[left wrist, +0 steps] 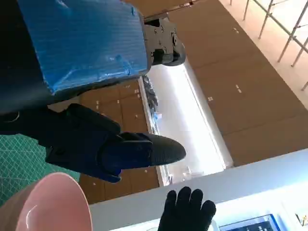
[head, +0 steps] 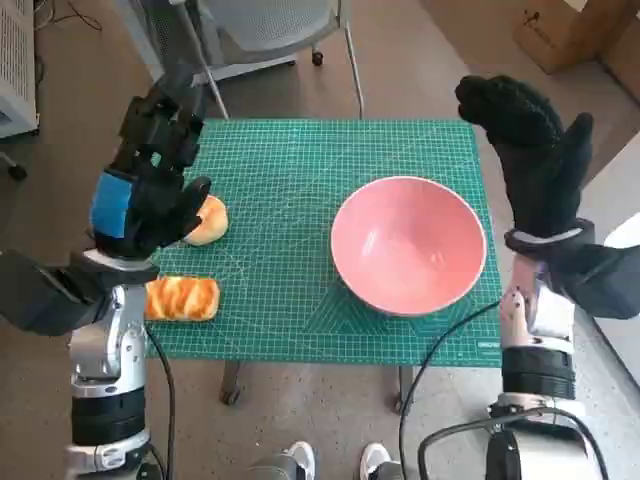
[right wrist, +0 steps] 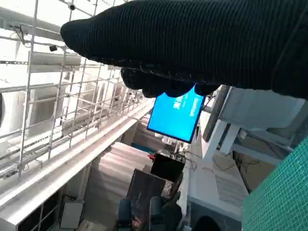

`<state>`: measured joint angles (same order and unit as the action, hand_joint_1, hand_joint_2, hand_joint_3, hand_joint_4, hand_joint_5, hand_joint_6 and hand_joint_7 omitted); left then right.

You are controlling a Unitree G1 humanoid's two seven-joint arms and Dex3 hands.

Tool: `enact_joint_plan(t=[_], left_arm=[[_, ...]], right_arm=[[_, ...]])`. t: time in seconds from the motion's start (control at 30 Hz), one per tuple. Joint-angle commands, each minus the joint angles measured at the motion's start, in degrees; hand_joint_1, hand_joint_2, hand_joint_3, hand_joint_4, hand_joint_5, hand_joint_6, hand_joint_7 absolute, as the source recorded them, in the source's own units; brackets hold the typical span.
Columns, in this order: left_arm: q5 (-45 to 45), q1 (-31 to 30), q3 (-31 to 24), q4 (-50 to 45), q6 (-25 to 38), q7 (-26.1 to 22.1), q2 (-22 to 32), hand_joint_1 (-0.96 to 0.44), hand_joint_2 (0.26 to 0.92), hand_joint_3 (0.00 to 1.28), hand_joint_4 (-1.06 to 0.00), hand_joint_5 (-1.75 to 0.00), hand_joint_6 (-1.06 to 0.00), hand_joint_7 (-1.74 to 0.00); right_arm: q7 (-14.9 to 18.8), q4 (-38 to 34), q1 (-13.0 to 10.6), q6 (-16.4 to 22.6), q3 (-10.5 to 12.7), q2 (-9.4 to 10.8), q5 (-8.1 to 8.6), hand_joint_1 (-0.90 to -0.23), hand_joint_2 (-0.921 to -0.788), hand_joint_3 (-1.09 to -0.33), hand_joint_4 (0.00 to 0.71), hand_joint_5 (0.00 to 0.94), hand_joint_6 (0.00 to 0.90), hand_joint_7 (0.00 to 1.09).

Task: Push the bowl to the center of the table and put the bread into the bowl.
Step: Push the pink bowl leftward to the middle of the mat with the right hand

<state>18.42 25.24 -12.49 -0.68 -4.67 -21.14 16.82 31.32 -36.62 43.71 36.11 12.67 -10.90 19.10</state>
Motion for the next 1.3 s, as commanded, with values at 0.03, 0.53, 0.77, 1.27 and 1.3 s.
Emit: enact_joint_plan(t=[0.03, 0.53, 0.77, 1.27, 1.3], left_arm=[[0.5, -0.4, -0.6, -0.2, -0.2, 0.2, 0.1, -0.65, 0.921, 0.36, -0.06, -0.01, 0.0, -0.41], [0.5, -0.5, -0.7, 0.1, -0.5, 0.2, 0.0, -0.66, 0.921, 0.36, -0.06, -0.01, 0.0, -0.41], [0.4, -0.4, -0.9, 0.3, -0.6, 0.2, -0.1, -0.66, 0.921, 0.36, -0.06, -0.01, 0.0, -0.41], [0.1, -0.6, -1.0, 0.8, -1.2, 0.1, -0.3, -0.67, 0.921, 0.34, -0.07, -0.01, 0.0, -0.41], [0.1, -0.7, -1.0, 0.7, -1.2, 0.1, -0.3, -0.67, 0.921, 0.34, -0.07, -0.01, 0.0, -0.41]], right_arm=[[0.6, -1.0, -0.8, -0.3, 0.2, -0.4, 0.26, -0.571, -0.921, -0.534, 0.229, 0.0, 0.376, 0.0], [0.2, -0.4, -1.2, -0.4, 0.4, -0.5, -0.08, -0.567, -0.921, -0.535, 0.232, 0.002, 0.37, 0.0], [0.5, -1.0, -1.3, 0.1, 0.8, -0.7, 0.03, -0.56, -0.921, -0.533, 0.233, 0.002, 0.363, 0.0], [2.6, -8.0, -1.0, 2.8, 3.0, -2.4, 1.17, -0.54, -0.921, -0.563, 0.2, 0.0, 0.343, 0.0], [2.7, -9.5, -1.0, 3.1, 3.4, -2.7, 1.16, -0.542, -0.921, -0.565, 0.199, 0.003, 0.342, 0.0]])
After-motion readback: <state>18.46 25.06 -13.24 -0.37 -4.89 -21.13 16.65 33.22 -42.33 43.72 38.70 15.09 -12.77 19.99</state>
